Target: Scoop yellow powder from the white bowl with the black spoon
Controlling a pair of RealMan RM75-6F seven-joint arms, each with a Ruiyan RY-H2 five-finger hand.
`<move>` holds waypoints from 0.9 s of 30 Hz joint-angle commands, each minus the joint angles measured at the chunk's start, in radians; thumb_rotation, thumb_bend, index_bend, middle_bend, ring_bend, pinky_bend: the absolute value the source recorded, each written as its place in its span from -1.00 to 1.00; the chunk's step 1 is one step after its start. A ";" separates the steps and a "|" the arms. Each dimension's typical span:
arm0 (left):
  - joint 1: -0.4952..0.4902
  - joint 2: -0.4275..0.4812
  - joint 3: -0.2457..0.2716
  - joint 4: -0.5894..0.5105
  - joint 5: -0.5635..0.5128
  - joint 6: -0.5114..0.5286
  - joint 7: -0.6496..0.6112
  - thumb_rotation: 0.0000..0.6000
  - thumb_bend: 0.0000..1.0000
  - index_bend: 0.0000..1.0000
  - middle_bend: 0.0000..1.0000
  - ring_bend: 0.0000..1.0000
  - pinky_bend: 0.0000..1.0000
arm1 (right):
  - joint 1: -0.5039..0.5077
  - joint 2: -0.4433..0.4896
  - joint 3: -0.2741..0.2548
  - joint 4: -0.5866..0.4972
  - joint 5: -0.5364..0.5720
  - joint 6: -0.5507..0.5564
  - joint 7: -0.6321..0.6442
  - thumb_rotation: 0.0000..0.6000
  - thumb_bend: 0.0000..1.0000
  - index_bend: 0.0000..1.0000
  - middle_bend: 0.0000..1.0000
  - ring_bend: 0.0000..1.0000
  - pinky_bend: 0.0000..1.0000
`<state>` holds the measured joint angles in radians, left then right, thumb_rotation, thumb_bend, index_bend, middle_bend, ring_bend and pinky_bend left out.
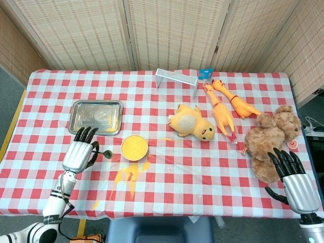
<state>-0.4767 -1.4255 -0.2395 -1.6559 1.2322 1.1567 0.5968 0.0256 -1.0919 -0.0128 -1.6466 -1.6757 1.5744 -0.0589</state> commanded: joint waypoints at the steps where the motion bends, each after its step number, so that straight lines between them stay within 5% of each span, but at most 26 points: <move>1: -0.083 -0.033 -0.064 -0.003 -0.119 -0.051 0.089 1.00 -0.10 0.37 -0.84 -1.00 -0.89 | -0.001 0.002 0.004 0.000 0.007 0.002 0.005 1.00 -0.85 -1.00 -1.00 -1.00 -1.00; 16: -0.310 -0.249 -0.076 0.168 -0.389 -0.040 0.384 1.00 -0.09 0.37 -0.84 -1.00 -0.89 | 0.004 0.020 0.013 -0.001 0.021 -0.008 0.040 1.00 -0.85 -1.00 -1.00 -1.00 -1.00; 27: -0.321 -0.264 -0.015 0.164 -0.392 0.042 0.424 1.00 -0.10 0.29 -0.85 -1.00 -0.89 | -0.009 0.035 0.008 0.000 0.007 0.018 0.063 1.00 -0.85 -1.00 -1.00 -1.00 -1.00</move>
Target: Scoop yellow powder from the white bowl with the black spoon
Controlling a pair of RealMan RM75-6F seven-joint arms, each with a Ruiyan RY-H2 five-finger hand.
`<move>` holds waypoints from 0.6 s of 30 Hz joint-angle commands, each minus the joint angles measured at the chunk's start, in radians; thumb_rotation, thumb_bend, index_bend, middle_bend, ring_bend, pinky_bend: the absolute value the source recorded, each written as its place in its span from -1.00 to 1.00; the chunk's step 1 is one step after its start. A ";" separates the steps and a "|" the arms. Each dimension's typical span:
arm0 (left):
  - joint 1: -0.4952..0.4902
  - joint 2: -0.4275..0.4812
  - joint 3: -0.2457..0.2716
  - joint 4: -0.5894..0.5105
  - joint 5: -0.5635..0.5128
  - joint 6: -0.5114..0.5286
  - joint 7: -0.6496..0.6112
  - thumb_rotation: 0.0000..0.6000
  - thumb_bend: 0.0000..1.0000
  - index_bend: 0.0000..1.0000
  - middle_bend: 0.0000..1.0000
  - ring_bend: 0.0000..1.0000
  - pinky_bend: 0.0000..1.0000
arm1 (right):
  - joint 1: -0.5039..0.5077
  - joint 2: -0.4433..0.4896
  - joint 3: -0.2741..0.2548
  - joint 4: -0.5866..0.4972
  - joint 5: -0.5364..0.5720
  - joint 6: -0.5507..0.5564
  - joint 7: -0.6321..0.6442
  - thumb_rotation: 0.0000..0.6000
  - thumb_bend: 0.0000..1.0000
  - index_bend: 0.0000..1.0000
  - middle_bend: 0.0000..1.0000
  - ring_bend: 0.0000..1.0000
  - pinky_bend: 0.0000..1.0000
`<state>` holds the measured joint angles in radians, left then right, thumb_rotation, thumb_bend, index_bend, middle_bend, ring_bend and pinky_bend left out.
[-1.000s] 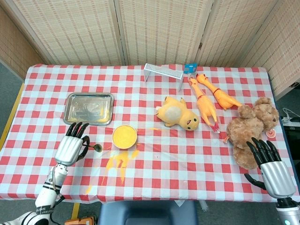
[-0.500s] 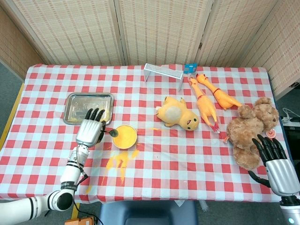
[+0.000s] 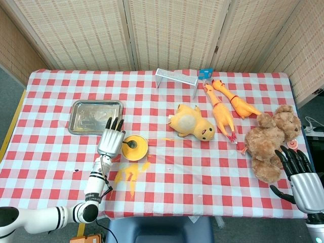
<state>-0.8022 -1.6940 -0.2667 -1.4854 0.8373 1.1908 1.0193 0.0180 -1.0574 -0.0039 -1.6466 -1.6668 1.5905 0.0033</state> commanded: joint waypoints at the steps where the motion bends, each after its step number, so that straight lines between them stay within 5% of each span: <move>1: 0.005 0.005 0.018 -0.006 -0.002 0.007 0.000 1.00 -0.10 0.26 -0.85 -1.00 -0.89 | -0.003 0.002 -0.001 -0.001 -0.005 0.006 0.001 1.00 -0.85 -1.00 -1.00 -1.00 -1.00; 18: -0.007 -0.016 0.060 0.012 -0.024 0.015 -0.005 1.00 -0.10 0.11 -0.85 -1.00 -0.89 | -0.012 0.005 -0.001 0.002 -0.022 0.029 0.007 1.00 -0.85 -1.00 -1.00 -1.00 -1.00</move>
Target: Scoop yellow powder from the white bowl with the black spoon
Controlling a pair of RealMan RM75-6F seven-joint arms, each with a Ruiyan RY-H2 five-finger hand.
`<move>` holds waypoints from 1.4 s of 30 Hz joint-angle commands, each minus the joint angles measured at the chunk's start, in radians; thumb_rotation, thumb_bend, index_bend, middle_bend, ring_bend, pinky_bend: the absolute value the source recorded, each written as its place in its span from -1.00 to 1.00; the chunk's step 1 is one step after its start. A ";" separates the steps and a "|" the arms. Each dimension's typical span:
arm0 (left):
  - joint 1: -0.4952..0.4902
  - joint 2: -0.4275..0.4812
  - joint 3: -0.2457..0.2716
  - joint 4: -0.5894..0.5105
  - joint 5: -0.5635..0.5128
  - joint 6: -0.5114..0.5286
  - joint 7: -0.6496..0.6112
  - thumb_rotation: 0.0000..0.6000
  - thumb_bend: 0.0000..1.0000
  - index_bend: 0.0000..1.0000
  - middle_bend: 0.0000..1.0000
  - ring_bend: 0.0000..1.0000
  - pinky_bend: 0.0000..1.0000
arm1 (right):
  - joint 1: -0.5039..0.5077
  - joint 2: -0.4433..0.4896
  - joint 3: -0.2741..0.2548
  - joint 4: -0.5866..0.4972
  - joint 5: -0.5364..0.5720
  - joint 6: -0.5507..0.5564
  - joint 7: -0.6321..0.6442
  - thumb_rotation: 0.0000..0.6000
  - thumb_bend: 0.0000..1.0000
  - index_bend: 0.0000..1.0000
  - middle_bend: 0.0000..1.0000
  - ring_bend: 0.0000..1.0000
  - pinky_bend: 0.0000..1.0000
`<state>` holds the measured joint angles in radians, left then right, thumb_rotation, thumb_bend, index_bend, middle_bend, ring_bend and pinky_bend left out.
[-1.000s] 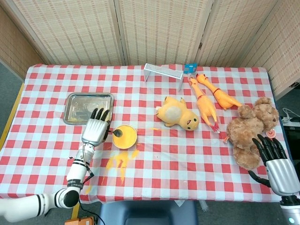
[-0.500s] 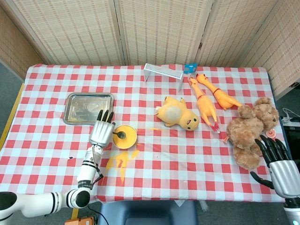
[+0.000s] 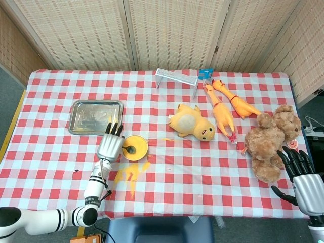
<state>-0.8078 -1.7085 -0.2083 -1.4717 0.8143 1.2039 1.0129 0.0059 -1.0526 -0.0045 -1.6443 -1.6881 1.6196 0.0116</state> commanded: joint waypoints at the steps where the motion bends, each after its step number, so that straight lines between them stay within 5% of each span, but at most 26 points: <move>1: -0.002 -0.003 0.004 -0.003 -0.002 0.002 0.001 1.00 -0.10 0.09 -0.85 -1.00 -0.89 | 0.000 0.000 -0.001 0.000 -0.003 0.001 -0.002 1.00 -0.85 -1.00 -1.00 -1.00 -1.00; 23: 0.021 0.063 0.044 -0.108 0.066 0.075 -0.017 1.00 -0.10 -0.11 -0.85 -1.00 -0.89 | -0.002 -0.002 -0.003 0.003 -0.014 0.003 0.000 1.00 -0.85 -1.00 -1.00 -1.00 -1.00; 33: 0.099 0.136 0.104 -0.078 0.193 0.092 -0.182 1.00 -0.10 -0.03 -0.86 -1.00 -0.90 | -0.008 -0.003 -0.015 -0.002 -0.035 0.009 -0.011 1.00 -0.85 -1.00 -1.00 -1.00 -1.00; 42: 0.104 0.160 0.093 -0.069 0.167 0.040 -0.199 1.00 -0.10 -0.42 -0.94 -1.00 -0.92 | -0.010 -0.008 -0.016 -0.004 -0.037 0.008 -0.025 1.00 -0.85 -1.00 -1.00 -1.00 -1.00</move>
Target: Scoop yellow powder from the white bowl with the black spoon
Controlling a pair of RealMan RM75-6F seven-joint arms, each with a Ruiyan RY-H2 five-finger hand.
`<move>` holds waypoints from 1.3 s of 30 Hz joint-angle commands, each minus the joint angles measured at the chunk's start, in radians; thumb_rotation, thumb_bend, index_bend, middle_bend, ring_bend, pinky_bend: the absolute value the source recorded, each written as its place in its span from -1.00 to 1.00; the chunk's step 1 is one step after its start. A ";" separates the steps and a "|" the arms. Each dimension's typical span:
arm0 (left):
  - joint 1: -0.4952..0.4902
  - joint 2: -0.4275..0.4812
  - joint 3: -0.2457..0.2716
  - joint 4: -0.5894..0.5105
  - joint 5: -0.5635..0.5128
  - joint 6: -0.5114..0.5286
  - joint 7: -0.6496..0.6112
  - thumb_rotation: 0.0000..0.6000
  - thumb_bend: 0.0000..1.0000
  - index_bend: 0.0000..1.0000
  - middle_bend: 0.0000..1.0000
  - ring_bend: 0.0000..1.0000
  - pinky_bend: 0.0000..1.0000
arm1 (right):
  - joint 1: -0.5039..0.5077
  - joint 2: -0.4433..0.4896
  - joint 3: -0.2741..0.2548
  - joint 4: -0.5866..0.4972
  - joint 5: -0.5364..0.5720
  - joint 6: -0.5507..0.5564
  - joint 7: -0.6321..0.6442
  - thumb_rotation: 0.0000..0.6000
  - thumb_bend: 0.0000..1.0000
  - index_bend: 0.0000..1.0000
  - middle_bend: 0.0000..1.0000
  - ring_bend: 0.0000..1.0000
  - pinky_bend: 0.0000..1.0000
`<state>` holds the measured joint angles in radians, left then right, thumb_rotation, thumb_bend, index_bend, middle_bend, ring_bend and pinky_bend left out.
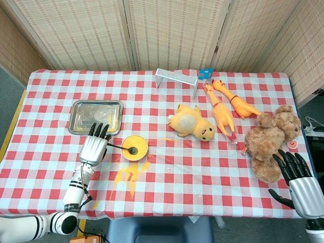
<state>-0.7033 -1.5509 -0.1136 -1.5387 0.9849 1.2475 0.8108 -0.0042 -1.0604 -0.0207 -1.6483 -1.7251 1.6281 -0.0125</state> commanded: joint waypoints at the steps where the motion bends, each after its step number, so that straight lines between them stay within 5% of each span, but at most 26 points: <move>1: 0.000 0.002 -0.003 -0.003 -0.005 -0.005 0.004 1.00 -0.10 -0.42 -0.94 -1.00 -0.92 | 0.000 -0.001 0.000 0.000 0.001 -0.001 -0.001 1.00 -0.85 -1.00 -1.00 -1.00 -1.00; 29: 0.014 -0.033 0.017 0.038 0.009 -0.037 0.014 1.00 -0.10 -0.01 -0.95 -1.00 -0.92 | 0.000 -0.003 0.005 -0.004 0.014 -0.009 -0.015 1.00 -0.85 -1.00 -1.00 -1.00 -1.00; 39: 0.045 -0.057 0.051 0.130 0.208 0.015 -0.155 1.00 -0.10 -0.02 -0.93 -1.00 -0.92 | -0.002 -0.003 0.005 -0.005 0.016 -0.009 -0.019 1.00 -0.85 -1.00 -1.00 -1.00 -1.00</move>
<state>-0.6713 -1.5982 -0.0763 -1.4441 1.1442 1.2462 0.7077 -0.0057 -1.0636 -0.0155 -1.6529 -1.7092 1.6191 -0.0314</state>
